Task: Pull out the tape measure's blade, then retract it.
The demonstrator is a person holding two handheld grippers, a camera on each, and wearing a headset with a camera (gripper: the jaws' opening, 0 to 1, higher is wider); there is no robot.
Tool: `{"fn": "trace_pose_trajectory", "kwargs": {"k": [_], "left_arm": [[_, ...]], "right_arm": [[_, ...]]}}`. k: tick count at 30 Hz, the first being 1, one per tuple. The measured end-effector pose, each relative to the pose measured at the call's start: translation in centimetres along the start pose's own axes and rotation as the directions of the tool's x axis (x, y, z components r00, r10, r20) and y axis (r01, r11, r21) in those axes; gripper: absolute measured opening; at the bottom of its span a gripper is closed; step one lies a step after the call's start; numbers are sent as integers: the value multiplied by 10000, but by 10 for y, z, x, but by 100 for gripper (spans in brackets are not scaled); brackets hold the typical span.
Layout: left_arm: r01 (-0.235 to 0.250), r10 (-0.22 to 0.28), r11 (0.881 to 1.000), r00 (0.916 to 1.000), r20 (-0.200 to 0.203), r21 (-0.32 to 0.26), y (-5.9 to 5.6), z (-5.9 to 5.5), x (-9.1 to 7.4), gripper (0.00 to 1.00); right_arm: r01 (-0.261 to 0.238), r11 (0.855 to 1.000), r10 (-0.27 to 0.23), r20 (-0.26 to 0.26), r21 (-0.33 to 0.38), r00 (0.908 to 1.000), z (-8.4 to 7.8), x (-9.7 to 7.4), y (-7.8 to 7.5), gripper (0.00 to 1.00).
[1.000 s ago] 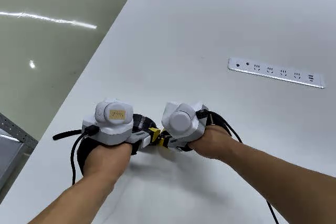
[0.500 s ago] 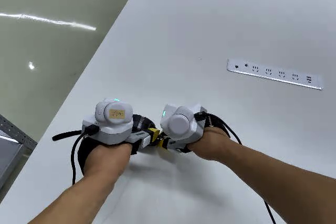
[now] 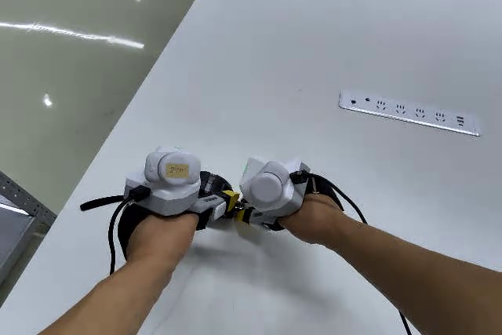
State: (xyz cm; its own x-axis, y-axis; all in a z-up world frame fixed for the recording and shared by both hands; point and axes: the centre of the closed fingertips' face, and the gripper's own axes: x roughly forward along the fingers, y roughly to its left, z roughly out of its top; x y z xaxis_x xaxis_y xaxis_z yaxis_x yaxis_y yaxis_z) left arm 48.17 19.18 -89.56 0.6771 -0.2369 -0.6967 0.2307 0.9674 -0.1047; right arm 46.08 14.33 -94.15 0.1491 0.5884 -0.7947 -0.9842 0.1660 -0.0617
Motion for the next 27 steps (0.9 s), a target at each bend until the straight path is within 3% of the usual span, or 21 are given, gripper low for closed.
{"fn": "trace_pose_trajectory", "kwargs": {"k": [9,20,27], "left_arm": [[41,-40,9999,10000,-37,130,-1,2,-3,58],[-78,81,9991,9999,-75,408,3,1,-8,68],[103,-102,9981,9999,-18,611,3,4,-15,72]], "right_arm": [[105,9979,-109,49,646,9999,-2,-2,-2,20],[282,9928,-309,216,1168,9993,-1,-10,-4,23],[428,9896,-465,236,1374,9986,2,-19,-4,27]]}}
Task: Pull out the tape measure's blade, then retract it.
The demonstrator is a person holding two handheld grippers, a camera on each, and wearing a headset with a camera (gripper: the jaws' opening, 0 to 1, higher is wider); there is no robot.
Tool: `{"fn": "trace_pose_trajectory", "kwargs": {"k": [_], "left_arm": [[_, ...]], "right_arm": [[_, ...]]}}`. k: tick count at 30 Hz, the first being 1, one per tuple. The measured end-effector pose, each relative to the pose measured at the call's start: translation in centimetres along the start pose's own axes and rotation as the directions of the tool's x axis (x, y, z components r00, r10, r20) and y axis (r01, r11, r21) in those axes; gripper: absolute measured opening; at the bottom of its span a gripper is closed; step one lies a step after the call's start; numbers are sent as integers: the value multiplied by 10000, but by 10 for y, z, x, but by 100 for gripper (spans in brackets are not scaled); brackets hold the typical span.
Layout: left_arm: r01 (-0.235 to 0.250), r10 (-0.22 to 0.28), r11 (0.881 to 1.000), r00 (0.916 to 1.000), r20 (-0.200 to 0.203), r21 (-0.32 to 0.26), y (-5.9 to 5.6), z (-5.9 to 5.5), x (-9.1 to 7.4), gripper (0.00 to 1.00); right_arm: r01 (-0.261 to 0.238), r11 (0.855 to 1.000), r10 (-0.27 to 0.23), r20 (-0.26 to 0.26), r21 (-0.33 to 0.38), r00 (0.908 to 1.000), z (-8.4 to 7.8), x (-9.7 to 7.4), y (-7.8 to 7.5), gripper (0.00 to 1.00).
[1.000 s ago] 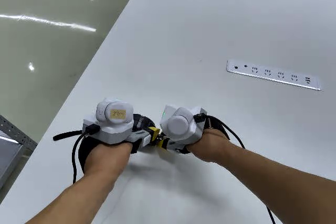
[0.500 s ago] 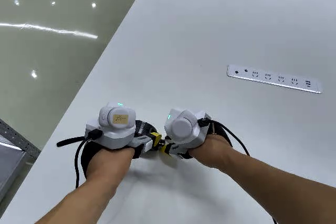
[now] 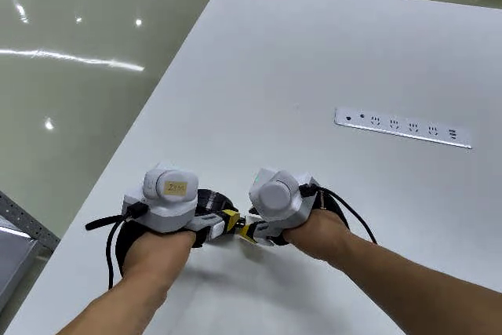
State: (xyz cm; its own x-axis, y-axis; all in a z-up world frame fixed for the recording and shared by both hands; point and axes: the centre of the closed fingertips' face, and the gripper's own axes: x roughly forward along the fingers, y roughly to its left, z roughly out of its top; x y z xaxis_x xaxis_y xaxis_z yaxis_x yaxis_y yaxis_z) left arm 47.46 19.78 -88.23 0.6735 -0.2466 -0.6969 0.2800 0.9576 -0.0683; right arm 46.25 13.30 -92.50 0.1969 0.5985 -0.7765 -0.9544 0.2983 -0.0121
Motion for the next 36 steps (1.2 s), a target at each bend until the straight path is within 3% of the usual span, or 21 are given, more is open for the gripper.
{"fn": "trace_pose_trajectory", "kwargs": {"k": [18,27,36], "left_arm": [[256,-255,9986,9997,-19,470,-1,-1,-15,74],[265,-301,9952,9988,374,939,1,5,-29,73],[329,-354,9961,9989,291,817,1,-6,-41,74]], "right_arm": [[487,9962,-498,131,727,9987,4,-26,6,30],[858,9860,-922,383,1432,9950,7,-42,12,34],[1288,9705,-1439,611,2040,9877,12,-61,17,39]]}}
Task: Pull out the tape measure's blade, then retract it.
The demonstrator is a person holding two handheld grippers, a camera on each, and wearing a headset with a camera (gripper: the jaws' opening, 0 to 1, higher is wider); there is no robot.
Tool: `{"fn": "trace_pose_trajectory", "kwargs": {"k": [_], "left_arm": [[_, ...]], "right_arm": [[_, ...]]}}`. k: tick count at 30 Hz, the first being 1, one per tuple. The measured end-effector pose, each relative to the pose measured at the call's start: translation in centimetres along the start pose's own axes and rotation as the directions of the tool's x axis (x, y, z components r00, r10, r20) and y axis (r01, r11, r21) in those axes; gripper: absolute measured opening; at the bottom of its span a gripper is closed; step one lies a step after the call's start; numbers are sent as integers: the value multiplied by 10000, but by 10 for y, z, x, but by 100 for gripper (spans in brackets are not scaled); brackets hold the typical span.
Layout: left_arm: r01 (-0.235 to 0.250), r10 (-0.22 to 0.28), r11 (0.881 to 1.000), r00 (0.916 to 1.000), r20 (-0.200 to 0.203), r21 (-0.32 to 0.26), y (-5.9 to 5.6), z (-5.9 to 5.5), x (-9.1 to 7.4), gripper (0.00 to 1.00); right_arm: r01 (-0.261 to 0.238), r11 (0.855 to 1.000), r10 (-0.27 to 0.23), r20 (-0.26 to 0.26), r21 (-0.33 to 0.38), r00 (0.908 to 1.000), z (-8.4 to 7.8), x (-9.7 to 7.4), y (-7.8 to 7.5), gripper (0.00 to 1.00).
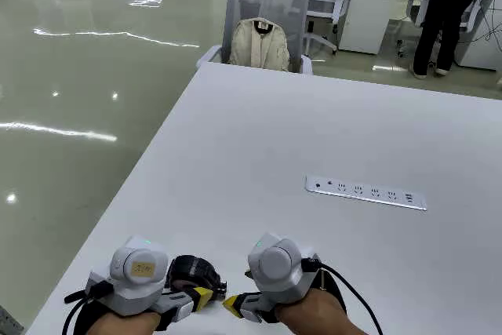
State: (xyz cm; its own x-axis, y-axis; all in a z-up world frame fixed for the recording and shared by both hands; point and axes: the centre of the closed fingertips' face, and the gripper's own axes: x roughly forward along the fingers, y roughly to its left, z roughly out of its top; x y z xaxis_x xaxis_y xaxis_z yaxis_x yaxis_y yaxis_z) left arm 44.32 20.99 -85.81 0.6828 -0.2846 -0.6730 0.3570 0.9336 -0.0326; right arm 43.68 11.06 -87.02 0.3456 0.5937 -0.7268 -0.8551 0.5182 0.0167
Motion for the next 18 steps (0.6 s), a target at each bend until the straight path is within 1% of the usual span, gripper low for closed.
{"fn": "trace_pose_trajectory", "kwargs": {"k": [3,6,11,14,16,18], "left_arm": [[34,-34,10000,10000,2,-79,0,-3,-3,75],[69,-69,10000,10000,0,-35,-2,-6,-7,76],[150,-152,9998,9998,153,113,-5,-5,-12,77],[236,-237,9997,9995,204,46,-6,-6,-14,78],[356,-356,9994,9992,180,-1,-8,-8,-15,80],[373,-373,9993,9991,215,0,-9,-9,-18,82]], "right_arm": [[144,9998,-145,87,171,9999,1,-6,0,40],[309,9989,-314,131,357,9994,0,-14,-1,42],[546,9958,-576,408,730,9975,2,-25,-2,44],[656,9935,-707,525,933,9961,3,-33,0,46],[658,9911,-734,625,1154,9953,4,-38,3,47],[770,9895,-853,639,1224,9943,3,-44,4,48]]}}
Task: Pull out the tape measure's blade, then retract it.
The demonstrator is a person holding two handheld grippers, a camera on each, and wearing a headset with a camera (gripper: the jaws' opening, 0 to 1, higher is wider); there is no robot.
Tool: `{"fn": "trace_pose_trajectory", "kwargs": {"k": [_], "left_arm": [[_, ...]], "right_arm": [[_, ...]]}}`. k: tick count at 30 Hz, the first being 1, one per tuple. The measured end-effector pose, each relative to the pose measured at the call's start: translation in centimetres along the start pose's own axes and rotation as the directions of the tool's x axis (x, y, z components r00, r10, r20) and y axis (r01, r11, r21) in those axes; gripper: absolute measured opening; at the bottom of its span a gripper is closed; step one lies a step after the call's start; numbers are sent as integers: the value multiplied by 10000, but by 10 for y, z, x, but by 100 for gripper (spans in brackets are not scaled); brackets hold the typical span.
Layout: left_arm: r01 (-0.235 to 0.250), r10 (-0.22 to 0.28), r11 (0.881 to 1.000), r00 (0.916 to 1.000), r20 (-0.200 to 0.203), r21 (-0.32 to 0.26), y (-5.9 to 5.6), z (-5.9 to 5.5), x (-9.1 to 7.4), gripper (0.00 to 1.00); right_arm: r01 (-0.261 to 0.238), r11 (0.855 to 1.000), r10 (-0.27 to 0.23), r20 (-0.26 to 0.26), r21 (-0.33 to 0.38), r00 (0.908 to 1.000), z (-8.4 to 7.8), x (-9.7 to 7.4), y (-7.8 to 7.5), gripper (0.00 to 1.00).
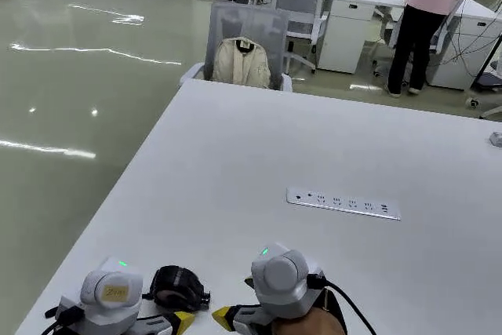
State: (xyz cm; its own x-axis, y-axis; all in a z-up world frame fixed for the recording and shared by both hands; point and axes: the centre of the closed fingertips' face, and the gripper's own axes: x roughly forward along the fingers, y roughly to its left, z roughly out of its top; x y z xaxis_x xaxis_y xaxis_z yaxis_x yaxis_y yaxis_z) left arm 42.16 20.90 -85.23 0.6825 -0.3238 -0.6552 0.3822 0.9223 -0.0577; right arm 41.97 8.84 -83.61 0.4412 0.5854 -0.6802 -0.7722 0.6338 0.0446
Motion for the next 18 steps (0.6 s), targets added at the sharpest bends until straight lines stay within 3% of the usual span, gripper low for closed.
{"fn": "trace_pose_trajectory", "kwargs": {"k": [12,18], "left_arm": [[274,-274,9996,9996,0,-68,-4,-10,-17,90],[259,-259,9997,9995,158,-23,-7,-7,-33,92]], "right_arm": [[364,9988,-374,315,318,9988,0,-28,10,54],[445,9977,-464,369,517,9982,-8,-40,17,57]]}}
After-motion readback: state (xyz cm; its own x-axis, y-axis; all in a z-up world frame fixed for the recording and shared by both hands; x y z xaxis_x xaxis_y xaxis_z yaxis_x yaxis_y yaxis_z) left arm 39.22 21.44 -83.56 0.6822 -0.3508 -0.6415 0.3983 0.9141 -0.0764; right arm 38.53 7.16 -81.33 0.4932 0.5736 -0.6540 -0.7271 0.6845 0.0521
